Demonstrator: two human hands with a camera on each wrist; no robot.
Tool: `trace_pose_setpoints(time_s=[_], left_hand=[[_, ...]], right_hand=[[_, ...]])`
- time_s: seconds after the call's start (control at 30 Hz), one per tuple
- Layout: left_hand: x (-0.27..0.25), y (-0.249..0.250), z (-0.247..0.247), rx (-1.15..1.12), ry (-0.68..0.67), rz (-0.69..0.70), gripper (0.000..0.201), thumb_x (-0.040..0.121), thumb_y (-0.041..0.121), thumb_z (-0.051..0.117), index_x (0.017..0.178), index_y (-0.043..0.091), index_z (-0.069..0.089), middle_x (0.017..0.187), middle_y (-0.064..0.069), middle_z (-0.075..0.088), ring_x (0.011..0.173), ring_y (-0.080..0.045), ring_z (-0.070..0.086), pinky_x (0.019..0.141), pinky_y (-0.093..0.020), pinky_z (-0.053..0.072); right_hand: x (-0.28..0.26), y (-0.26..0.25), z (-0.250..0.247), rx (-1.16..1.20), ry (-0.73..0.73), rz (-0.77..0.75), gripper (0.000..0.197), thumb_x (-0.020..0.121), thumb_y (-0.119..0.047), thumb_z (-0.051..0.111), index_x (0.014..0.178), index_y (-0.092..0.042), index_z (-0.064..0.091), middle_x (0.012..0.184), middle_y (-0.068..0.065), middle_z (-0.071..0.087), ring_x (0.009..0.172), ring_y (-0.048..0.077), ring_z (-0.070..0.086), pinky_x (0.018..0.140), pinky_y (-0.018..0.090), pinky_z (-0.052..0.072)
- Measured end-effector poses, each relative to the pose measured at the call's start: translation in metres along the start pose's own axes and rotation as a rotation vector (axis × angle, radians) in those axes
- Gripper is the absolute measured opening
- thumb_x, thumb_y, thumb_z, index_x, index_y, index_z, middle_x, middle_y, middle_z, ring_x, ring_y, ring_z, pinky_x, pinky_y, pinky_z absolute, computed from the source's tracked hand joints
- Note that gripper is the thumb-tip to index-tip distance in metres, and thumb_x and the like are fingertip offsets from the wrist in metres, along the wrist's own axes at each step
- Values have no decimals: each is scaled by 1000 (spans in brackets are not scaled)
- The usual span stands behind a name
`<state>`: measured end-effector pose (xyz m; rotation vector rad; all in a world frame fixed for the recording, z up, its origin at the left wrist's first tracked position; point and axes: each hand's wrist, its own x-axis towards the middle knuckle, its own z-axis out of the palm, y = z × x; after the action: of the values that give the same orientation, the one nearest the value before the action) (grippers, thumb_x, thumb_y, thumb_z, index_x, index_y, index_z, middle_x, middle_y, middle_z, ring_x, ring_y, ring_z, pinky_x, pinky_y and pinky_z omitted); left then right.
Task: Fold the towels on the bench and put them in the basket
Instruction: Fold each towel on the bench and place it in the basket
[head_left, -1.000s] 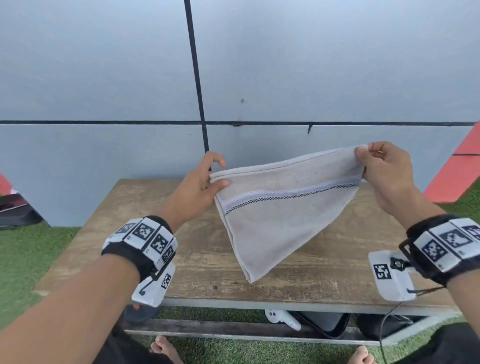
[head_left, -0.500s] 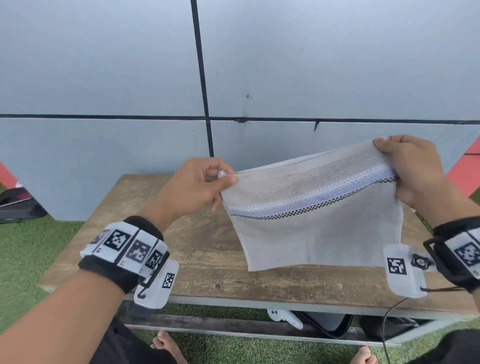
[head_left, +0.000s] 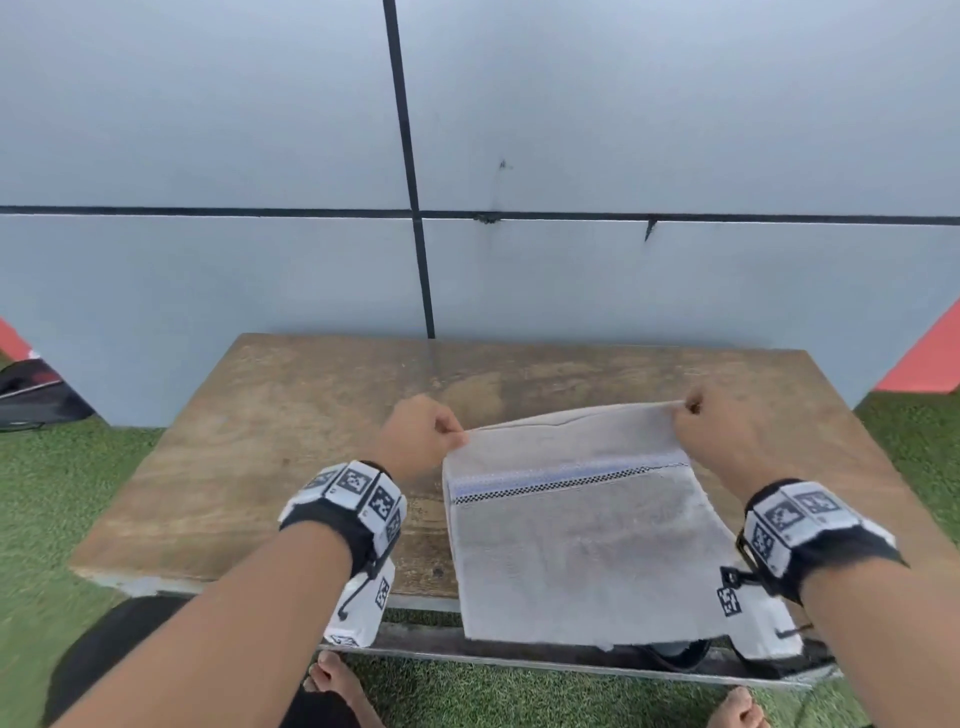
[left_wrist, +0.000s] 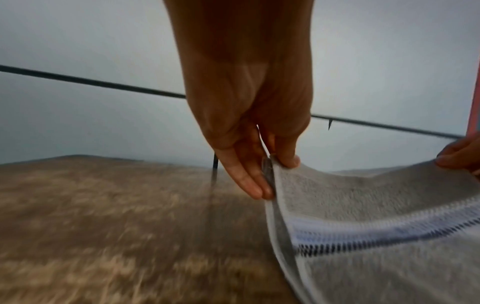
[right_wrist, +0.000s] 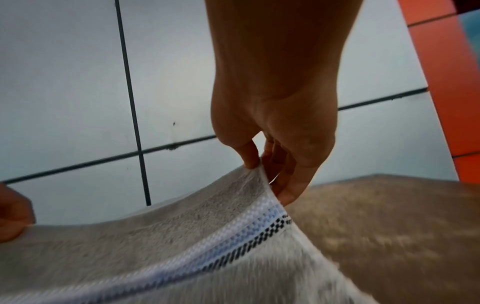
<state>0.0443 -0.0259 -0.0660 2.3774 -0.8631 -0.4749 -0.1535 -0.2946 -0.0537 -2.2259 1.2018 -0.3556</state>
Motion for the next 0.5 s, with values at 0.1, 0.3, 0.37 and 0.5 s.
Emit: trace_pose_setpoints(time_s=[0.1, 0.3, 0.37, 0.5], left_hand=[[7, -12, 14, 35, 95, -22, 16, 93, 22, 69, 87, 13, 81, 91, 0, 76, 84, -15, 67, 81, -33, 56], [18, -27, 20, 71, 79, 16, 17, 96, 21, 66, 94, 11, 80, 93, 0, 75, 83, -13, 62, 76, -25, 47], [21, -34, 23, 66, 69, 1, 15, 93, 24, 70, 90, 14, 80, 92, 2, 75, 83, -12, 64, 78, -30, 53], [26, -38, 28, 84, 78, 16, 12, 90, 27, 74, 86, 16, 79, 99, 6, 67, 87, -13, 60, 76, -26, 46]], right_hand=[[7, 15, 25, 2, 40, 6, 5, 95, -10, 50, 92, -8, 52, 80, 8, 58, 65, 15, 48, 50, 29, 28], [25, 25, 38, 5, 42, -13, 6, 98, -18, 54, 98, -12, 53, 85, 4, 60, 72, 16, 54, 53, 28, 36], [28, 25, 39, 9, 7, -21, 9, 99, -21, 55, 99, -12, 53, 85, 4, 60, 71, 15, 54, 53, 28, 36], [35, 26, 44, 12, -18, -24, 13, 99, -22, 56, 98, -10, 53, 85, 6, 60, 78, 23, 55, 62, 33, 37]])
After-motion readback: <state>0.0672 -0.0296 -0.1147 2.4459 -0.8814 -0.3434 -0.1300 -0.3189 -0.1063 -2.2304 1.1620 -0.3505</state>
